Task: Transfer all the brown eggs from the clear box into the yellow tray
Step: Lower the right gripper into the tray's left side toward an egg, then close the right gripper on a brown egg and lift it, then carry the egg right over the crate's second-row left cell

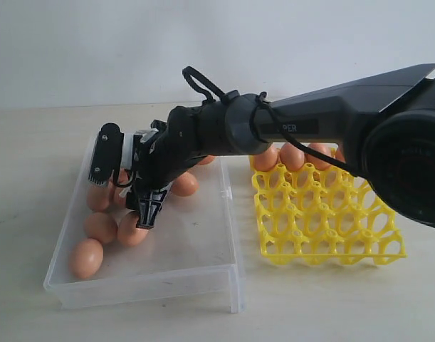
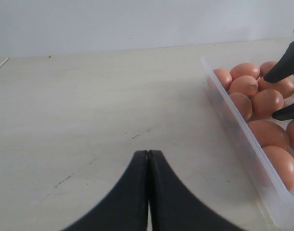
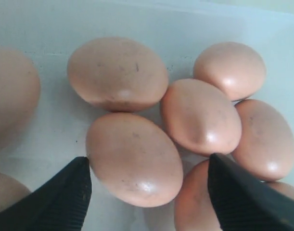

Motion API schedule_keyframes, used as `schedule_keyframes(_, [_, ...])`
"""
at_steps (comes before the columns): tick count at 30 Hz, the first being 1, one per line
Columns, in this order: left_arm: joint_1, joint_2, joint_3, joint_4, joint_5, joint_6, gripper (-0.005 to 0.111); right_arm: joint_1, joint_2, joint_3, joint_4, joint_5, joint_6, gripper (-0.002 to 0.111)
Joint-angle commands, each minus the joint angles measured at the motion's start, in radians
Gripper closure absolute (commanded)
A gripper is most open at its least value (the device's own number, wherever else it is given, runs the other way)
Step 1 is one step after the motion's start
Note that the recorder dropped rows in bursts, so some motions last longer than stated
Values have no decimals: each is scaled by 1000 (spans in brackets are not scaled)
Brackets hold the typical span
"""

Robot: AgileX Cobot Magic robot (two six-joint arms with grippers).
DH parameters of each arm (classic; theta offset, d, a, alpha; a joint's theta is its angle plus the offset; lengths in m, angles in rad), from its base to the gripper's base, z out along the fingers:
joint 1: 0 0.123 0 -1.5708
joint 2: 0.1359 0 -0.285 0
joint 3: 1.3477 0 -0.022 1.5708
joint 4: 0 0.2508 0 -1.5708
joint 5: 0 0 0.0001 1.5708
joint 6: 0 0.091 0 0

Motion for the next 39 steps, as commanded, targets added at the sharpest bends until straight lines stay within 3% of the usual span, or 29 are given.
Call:
schedule_keyframes(1, [3, 4, -5, 3, -3, 0, 107, 12, 4, -1, 18, 1, 3, 42])
schedule_keyframes(8, [3, 4, -5, 3, -3, 0, 107, 33, 25, -1, 38, 17, -6, 45])
schedule_keyframes(11, [3, 4, -5, 3, -3, 0, 107, 35, 30, -1, 38, 17, -6, 54])
schedule_keyframes(19, [3, 4, -5, 3, -1, 0, 107, 35, 13, -1, 33, 30, -6, 109])
schedule_keyframes(23, [3, 4, -5, 3, -1, 0, 107, 33, -33, -1, 27, 47, 51, 108])
schedule_keyframes(30, [3, 4, -5, 3, -1, 0, 107, -26, -160, 67, -47, -16, 355, 108])
schedule_keyframes(39, [3, 4, -5, 3, -1, 0, 107, -154, -393, 417, -78, -205, 492, 108])
